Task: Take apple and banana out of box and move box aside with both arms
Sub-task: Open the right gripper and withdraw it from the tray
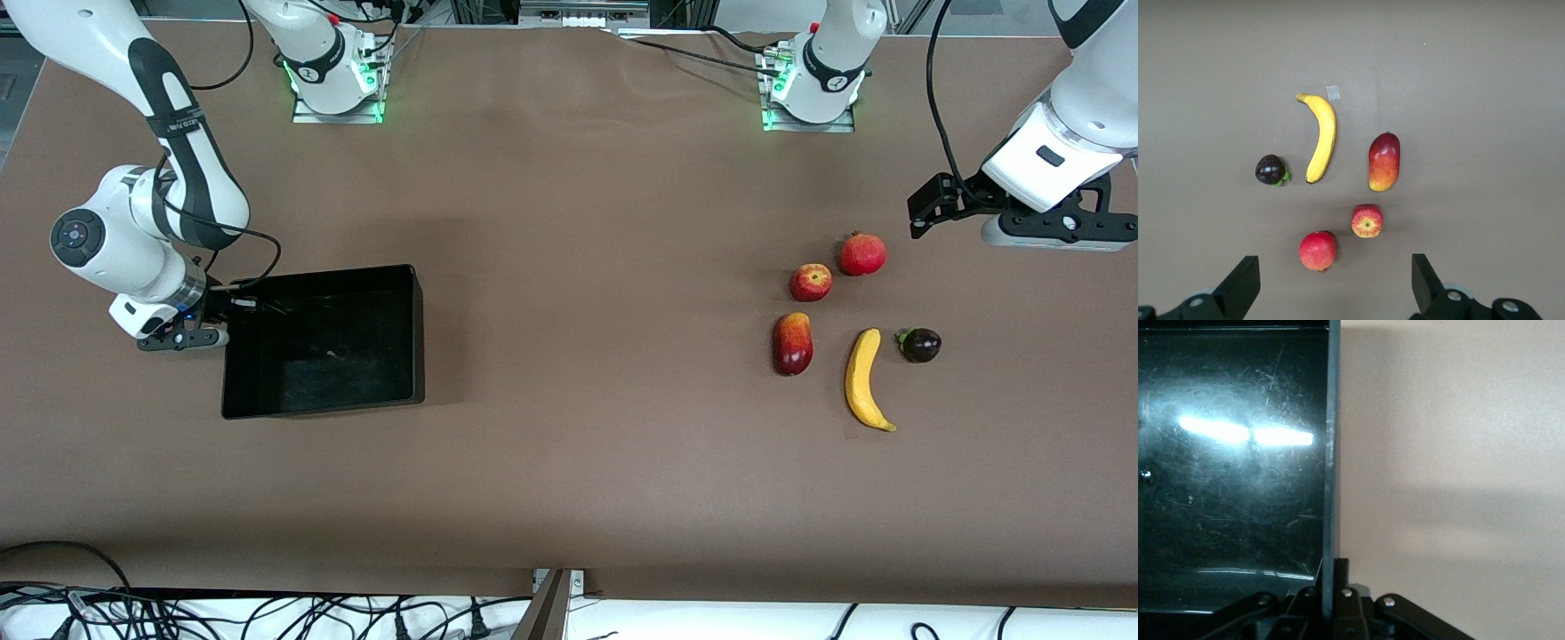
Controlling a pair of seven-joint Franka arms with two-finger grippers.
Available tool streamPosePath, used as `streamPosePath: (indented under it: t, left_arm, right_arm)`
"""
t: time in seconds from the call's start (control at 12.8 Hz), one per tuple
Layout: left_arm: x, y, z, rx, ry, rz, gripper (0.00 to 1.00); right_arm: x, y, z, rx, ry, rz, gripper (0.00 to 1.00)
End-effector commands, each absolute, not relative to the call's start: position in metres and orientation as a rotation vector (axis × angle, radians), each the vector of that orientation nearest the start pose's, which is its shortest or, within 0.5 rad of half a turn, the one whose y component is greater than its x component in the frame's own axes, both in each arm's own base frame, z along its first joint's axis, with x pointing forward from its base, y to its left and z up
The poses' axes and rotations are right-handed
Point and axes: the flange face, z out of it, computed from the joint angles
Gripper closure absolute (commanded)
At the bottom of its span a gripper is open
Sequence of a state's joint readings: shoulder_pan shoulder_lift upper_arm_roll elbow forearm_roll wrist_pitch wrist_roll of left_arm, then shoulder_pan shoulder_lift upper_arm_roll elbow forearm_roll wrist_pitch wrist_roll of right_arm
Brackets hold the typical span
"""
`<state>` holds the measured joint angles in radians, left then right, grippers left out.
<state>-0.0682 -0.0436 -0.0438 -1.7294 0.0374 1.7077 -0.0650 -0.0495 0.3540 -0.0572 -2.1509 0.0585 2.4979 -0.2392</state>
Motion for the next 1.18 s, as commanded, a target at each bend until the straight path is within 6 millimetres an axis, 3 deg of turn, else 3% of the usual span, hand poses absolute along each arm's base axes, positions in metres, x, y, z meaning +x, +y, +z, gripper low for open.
streamPosePath:
  t: [0.0,0.24,0.39,0.71,0.86,1.1]
  left_arm:
    - [0.547,-0.059,0.592,-3.111,0.093,-0.028,0.00]
    - [0.547,-0.060,0.592,-3.111,0.093,-0.028,0.00]
    - [0.547,-0.059,0.593,-3.111,0.091,-0.030,0.00]
    - [0.546,-0.060,0.592,-3.111,0.093,-0.023,0.00]
    - [0.546,-0.061,0.593,-3.111,0.093,-0.025,0.00]
    - [0.547,-0.060,0.593,-3.109,0.093,-0.026,0.00]
  right_arm:
    - [0.557,-0.062,0.232,-3.114,-0.073,0.011,1.00]
    - [0.558,-0.062,0.230,-3.116,-0.087,0.009,0.96]
    - [0.569,-0.060,0.247,-3.118,-0.116,-0.038,0.00]
    - [0.605,-0.054,0.313,-3.114,-0.166,-0.086,0.00]
    - [0.628,-0.055,0.367,-3.104,-0.233,-0.077,0.00]
    - [0.644,-0.033,0.450,-3.068,-0.287,0.046,0.00]
